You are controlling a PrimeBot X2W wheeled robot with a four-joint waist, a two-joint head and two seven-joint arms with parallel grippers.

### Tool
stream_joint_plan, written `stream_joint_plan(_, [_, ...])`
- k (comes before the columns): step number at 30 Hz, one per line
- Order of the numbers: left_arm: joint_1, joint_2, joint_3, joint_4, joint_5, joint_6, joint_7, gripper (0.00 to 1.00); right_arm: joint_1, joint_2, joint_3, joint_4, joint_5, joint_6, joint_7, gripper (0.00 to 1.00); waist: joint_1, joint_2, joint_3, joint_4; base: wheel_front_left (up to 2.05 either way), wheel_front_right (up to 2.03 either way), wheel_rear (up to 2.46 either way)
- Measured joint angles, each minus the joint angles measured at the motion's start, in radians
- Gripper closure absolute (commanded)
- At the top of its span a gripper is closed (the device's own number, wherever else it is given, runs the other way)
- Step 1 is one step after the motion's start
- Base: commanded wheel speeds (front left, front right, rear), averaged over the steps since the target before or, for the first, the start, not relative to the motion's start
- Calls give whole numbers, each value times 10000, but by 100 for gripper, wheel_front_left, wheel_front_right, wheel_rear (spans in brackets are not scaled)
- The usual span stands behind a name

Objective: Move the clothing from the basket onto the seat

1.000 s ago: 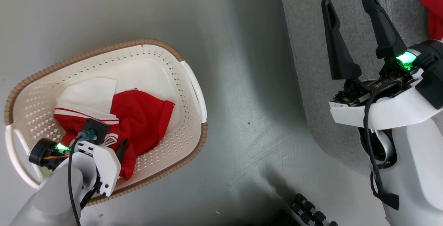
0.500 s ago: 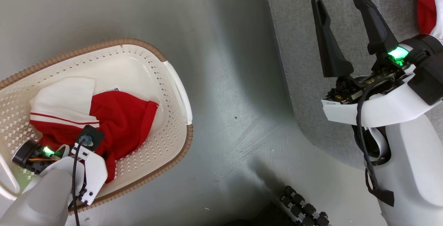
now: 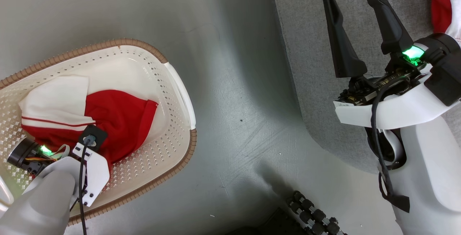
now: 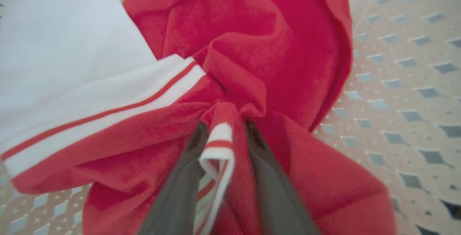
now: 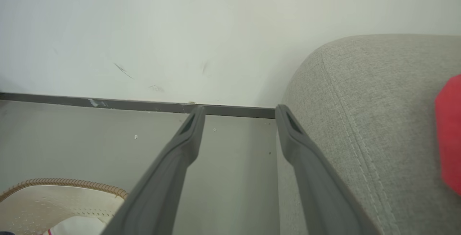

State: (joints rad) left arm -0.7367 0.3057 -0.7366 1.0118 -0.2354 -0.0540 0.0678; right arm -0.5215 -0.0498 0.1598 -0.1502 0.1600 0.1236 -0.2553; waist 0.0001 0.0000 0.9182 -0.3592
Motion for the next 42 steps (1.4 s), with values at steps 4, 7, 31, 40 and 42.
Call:
stream_joint_plan(4, [-45, -92, -4, 119, -6, -10, -2, 100, -7, 2, -21, 10, 90, 0, 0, 0, 0, 0, -14, 4, 0, 0, 0])
stream_joint_plan(7, [-99, -178, 31, 144, -86, -29, -142, 100, -12, 2, -46, 10, 163, 0, 0, 0, 0, 0, -32, 12, 0, 0, 0])
stream_joint_plan(31, [-546, -531, 491, -435, -882, -554, -2036, 100, -430, 6, -391, 0, 418, 0, 0, 0, 0, 0, -578, 308, 0, 0, 0])
stream_joint_plan(40, [-546, -514, 754, -777, -1308, -642, -2752, 100, -601, 6, -554, 54, 334, 0, 0, 0, 0, 0, -1053, 538, 0, 0, 0])
stream_joint_plan(42, [-546, -504, 844, -905, -1421, -644, -2861, 100, -600, 4, -594, 100, 307, 0, 0, 0, 0, 0, -1182, 598, 0, 0, 0])
